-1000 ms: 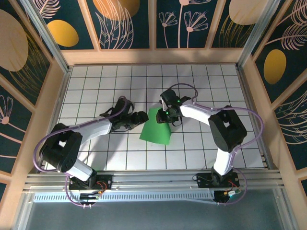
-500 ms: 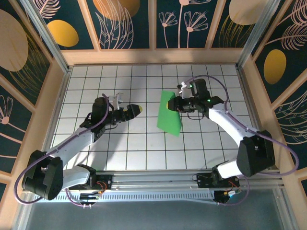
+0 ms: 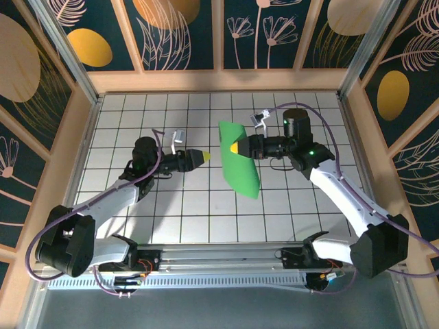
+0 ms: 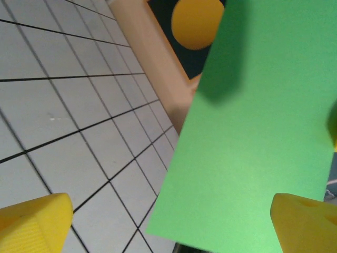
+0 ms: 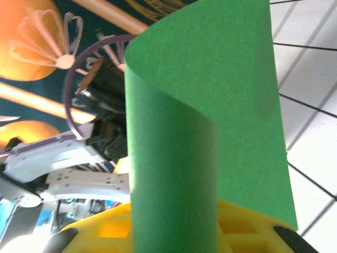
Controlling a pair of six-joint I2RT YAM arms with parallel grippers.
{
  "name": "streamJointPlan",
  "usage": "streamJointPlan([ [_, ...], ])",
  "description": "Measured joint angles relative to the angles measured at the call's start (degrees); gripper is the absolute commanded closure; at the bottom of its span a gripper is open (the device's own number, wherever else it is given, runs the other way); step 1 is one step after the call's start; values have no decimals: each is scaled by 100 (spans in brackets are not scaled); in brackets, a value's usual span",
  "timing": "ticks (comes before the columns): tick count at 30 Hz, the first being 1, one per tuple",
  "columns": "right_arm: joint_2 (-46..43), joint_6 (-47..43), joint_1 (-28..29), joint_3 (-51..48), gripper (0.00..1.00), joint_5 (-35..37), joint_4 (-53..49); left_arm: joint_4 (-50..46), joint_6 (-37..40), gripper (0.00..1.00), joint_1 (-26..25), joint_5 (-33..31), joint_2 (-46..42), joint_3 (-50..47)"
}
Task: Fold a paper plane with a square sheet of paper (fold left side to right side)
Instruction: Place a square sheet of paper at the center of the table.
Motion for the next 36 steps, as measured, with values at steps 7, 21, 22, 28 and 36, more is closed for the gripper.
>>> streamJointPlan([
  [7,9,446,177,0,74,-212,562,487,-72,3,-442,223,166,275],
  [21,68,197,39,0,74,-142,306,669,-48,44,-522,254,-107,380],
  [22,68,160,13,0,74,-125,262,638,-20,46,-522,247,-125,380],
  [28,68,-17,-61,0,73,-46,15,461,72,72,-522,153,-131,376],
  [36,68,-308,-127,-2,56,313,-372,20,289,100,-525,-175,-131,341],
])
